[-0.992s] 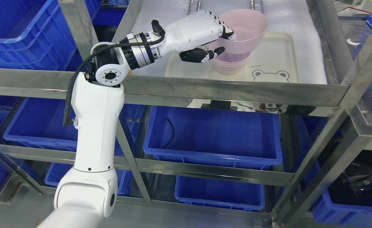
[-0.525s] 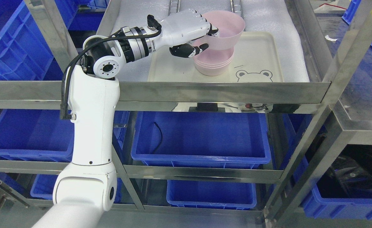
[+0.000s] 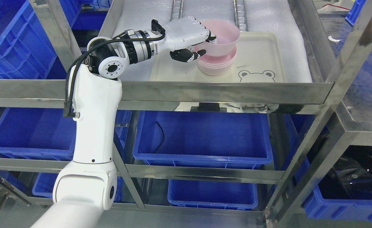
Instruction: Stack pink IKEA bowl on shelf middle layer
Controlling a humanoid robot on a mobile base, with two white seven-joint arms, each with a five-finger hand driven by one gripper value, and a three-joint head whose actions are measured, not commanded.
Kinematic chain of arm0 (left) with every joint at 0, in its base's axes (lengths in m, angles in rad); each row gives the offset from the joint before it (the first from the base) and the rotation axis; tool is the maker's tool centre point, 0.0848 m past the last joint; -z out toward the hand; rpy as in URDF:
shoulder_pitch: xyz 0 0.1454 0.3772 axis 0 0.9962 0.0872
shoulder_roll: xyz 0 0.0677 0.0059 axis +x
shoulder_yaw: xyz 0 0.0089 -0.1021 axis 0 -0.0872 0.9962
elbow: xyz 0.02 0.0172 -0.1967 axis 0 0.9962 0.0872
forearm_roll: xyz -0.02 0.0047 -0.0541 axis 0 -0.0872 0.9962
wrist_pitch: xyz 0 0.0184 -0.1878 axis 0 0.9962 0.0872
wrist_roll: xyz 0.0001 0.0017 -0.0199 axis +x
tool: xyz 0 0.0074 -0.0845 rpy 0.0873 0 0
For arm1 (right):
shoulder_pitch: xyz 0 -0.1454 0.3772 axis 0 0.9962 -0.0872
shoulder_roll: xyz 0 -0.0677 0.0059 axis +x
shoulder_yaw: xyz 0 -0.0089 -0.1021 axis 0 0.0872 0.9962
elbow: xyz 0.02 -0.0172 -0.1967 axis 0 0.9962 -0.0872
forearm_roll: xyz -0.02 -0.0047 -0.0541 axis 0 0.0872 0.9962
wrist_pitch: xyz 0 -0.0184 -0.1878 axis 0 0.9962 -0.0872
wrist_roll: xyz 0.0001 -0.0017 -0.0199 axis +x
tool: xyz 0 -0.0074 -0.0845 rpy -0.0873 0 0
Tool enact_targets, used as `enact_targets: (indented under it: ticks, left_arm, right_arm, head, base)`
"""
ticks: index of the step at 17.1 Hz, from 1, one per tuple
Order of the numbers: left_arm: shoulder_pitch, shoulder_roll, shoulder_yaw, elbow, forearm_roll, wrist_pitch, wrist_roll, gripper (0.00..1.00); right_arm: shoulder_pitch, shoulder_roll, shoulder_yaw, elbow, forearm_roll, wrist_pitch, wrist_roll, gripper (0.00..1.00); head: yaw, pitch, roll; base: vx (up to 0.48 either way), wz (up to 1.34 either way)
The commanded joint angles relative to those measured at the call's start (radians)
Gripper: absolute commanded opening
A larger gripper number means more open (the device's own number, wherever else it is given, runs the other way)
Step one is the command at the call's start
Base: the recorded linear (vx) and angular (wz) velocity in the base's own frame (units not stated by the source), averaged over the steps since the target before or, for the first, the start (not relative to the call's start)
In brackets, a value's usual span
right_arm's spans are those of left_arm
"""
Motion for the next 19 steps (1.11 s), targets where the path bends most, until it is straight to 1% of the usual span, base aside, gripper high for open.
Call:
enact_targets:
  ticks: [1,4,5,6,7,8,10,12,13,15,19]
  left_arm:
    - [0.0,0.017,-0.068,0.043,-0.014,-0.005,0.0,0.04]
    - [0.004,0.017,-0.069,0.043,-0.019,-0.005,0.0,0.05]
    - [0.004,0.017,-0.069,0.043,-0.019,-0.003,0.0,0.07]
    - [0.004,0.017,-0.068,0.043,-0.019,-0.003,0.0,0.16]
    - [0.004,0.017,-0.065,0.043,-0.019,-0.003,0.0,0.36]
    - [0.004,0.017,-0.061,0.043,-0.019,-0.003,0.0,0.52]
    - [-0.003,0.017,-0.043,0.04,-0.011,-0.002,0.0,0.73]
    - [-0.008,0.017,0.018,0.022,0.013,-0.003,0.01,0.88]
    - [-0.01,0.017,0.04,0.011,0.056,-0.003,0.011,0.91]
    - [-0.01,0.017,0.066,0.002,0.221,-0.005,0.025,0.93]
    - [0.001,0.017,0.058,-0.026,0.513,-0.002,0.103,0.95]
  right_arm:
    - [0.0,-0.017,0.005,-0.017,0.0,0.001,0.001,1.0]
    - [0.0,-0.017,0.003,-0.017,0.0,0.001,0.001,1.0]
    - [0.0,-0.017,0.005,-0.017,-0.001,0.001,0.001,1.0]
    - [0.0,-0.017,0.005,-0.017,0.0,0.001,0.001,1.0]
    - [0.0,-0.017,0.005,-0.017,-0.001,0.001,0.001,1.0]
    - [0.0,-0.017,0.005,-0.017,0.0,0.001,0.001,1.0]
    - [0.0,-0.017,0.005,-0.017,0.0,0.001,0.001,1.0]
    - [0.0,-0.017,0.005,-0.017,-0.001,0.001,0.001,1.0]
    - [0.0,-0.017,0.005,-0.017,0.0,0.001,0.001,1.0]
    - [0.0,-0.017,0.005,-0.017,0.0,0.001,0.001,1.0]
    - [0.0,-0.017,0.005,-0.017,0.0,0.001,0.001,1.0]
  head:
    - [0.0,0.0,0.0]
    - [0.0,0.0,0.0]
    - [0.0,0.0,0.0]
    - [0.0,0.0,0.0]
    - [0.0,0.0,0.0]
    - [0.0,0.0,0.0]
    - [0.0,0.0,0.0]
    - [0.0,0.0,0.0]
    - [0.0,0.0,0.0]
    - [0.0,0.0,0.0]
    - [0.0,0.0,0.0]
  base:
    - [0.0,0.0]
    - [0.0,0.0]
    - [0.0,0.0]
    - [0.0,0.0]
    - [0.0,0.0]
    - [0.0,0.0]
    - [0.0,0.0]
    - [0.0,0.0]
    - [0.0,0.0]
    - [0.0,0.0]
    - [0.0,0.0]
